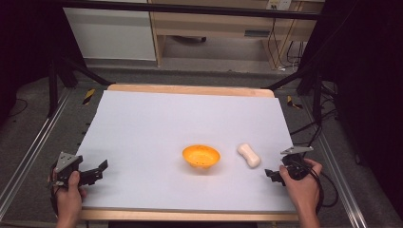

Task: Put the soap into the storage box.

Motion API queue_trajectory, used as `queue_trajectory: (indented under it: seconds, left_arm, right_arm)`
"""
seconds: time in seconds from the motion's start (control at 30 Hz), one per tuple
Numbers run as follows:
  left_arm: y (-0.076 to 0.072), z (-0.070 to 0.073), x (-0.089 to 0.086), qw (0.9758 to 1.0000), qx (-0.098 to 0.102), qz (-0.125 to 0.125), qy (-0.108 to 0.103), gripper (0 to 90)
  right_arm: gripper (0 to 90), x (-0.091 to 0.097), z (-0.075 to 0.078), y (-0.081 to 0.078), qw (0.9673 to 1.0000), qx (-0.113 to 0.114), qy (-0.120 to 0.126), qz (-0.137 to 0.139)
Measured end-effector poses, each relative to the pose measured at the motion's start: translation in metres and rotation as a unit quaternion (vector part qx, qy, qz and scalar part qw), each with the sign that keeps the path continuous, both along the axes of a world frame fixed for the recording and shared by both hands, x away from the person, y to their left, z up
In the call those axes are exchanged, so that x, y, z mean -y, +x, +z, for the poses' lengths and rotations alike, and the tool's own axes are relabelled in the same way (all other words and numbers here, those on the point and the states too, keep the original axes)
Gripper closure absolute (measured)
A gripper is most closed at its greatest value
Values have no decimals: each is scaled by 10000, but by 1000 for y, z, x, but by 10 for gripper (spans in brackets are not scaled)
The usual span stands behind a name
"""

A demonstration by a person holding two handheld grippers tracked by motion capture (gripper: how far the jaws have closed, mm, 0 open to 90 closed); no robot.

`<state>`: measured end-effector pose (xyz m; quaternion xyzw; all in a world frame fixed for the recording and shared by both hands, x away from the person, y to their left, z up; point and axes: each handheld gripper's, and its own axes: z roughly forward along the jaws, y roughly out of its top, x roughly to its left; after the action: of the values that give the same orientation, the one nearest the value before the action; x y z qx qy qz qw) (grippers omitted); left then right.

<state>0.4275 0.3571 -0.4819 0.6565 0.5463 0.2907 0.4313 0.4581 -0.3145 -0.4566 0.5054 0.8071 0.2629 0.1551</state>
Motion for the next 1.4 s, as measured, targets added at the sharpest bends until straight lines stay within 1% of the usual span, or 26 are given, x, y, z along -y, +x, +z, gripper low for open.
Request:
queue_trajectory:
  seconds: [0.03,0.07,0.1,0.17,0.3,0.33,0.37,0.5,0.6,0.67,0.73,0.8,0.83,0.93,1.1,1.2,1.23,1.33,1.4]
  left_arm:
    - [0,0,0,10000,-2,-2,1,0]
    - [0,0,0,10000,-3,-2,2,0]
    - [0,0,0,10000,-4,-2,5,0]
    - [0,0,0,10000,-4,-1,4,0]
    - [0,0,0,10000,-9,-3,11,0]
    - [0,0,0,10000,-9,-3,11,0]
    - [0,0,0,10000,-10,-4,13,0]
    - [0,0,0,10000,-15,-3,7,0]
    - [0,0,0,10000,-18,-5,11,0]
    - [0,0,0,10000,-15,-6,14,0]
    - [0,0,0,10000,-16,-6,16,0]
    - [0,0,0,10000,-17,-5,15,0]
    - [0,0,0,10000,-19,-7,15,0]
    - [0,0,0,10000,-20,-9,14,0]
    - [0,0,0,10000,-17,-8,12,0]
    - [0,0,0,10000,-21,-9,13,0]
    - [0,0,0,10000,-23,-10,16,0]
    - [0,0,0,10000,-23,-10,18,0]
    - [1,0,0,10000,-26,-13,9,0]
  right_arm:
    - [111,-3,2,4,9998,-166,-57,29]
    - [111,-4,2,6,9997,-250,-66,46]
    - [112,-5,3,8,9994,-325,-124,29]
    - [116,-7,5,12,9990,-439,-131,8]
    - [119,-11,9,18,9975,-655,-255,15]
    - [119,-11,9,18,9975,-655,-255,15]
    - [120,-14,11,21,9963,-800,-323,-34]
    - [120,-19,15,27,9938,-1036,-404,-19]
    - [120,-24,17,31,9922,-1171,-435,-2]
    - [120,-26,19,35,9918,-1181,-489,58]
    - [120,-29,20,37,9909,-1264,-459,69]
    - [120,-30,21,39,9908,-1257,-479,123]
    - [120,-34,23,42,9896,-1334,-520,97]
    - [120,-35,24,44,9895,-1335,-532,122]
    - [120,-46,30,52,9884,-1394,-562,217]
    - [120,-52,33,56,9882,-1408,-549,252]
    - [120,-53,33,57,9883,-1377,-588,298]
    - [122,-58,35,61,9879,-1393,-596,320]
    - [130,-62,36,63,9879,-1414,-573,277]
